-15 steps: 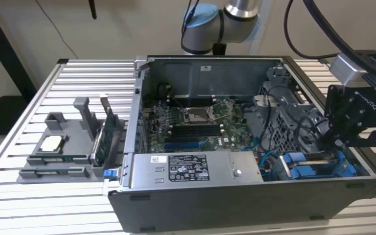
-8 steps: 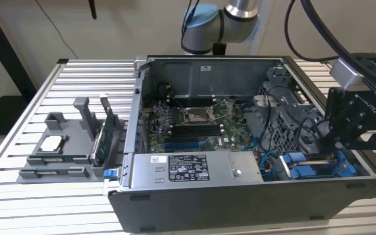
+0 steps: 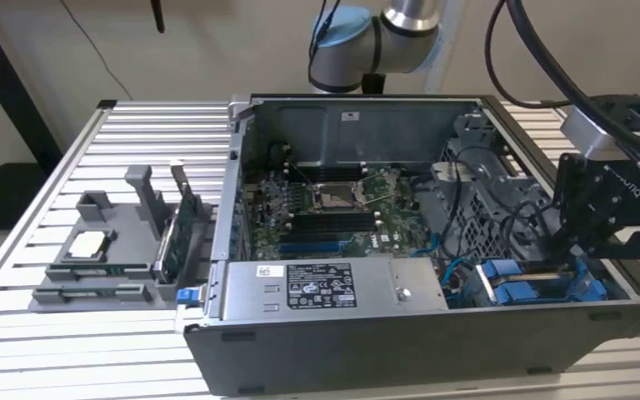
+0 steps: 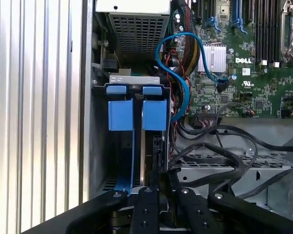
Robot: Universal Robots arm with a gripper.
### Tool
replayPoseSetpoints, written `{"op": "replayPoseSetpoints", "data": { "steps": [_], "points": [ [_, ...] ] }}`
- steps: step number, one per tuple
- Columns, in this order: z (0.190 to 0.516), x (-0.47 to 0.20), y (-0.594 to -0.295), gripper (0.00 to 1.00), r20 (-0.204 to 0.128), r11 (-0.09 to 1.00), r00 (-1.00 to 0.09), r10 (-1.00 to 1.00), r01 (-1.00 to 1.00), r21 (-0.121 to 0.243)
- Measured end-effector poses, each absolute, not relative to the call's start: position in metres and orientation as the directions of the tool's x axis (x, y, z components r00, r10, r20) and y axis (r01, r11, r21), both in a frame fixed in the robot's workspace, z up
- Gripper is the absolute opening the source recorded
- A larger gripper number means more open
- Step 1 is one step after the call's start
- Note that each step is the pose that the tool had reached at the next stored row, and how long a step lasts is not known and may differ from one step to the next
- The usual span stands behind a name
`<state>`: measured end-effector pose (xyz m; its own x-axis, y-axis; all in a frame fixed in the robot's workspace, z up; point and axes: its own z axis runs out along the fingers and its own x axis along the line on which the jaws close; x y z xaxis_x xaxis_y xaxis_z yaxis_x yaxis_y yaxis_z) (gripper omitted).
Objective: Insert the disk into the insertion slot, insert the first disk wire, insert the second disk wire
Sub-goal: 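Insert the first disk wire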
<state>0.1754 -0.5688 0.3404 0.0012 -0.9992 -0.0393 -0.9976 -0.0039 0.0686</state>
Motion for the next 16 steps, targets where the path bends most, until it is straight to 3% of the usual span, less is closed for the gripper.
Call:
{"op": "replayPoseSetpoints", "data": {
  "steps": [12,14,16],
  "points": [
    [0.3316,0.1769,-0.5687,0.19,-0.04,0.006,-0.009,-0.999,-0.998,0.068],
    [0.3343,0.1767,-0.5687,0.27,-0.041,0.008,-0.011,-0.999,-0.998,0.069],
    [0.3404,0.1767,-0.5687,0.27,-0.039,0.008,-0.011,-0.999,-0.998,0.069]
  ]
}}
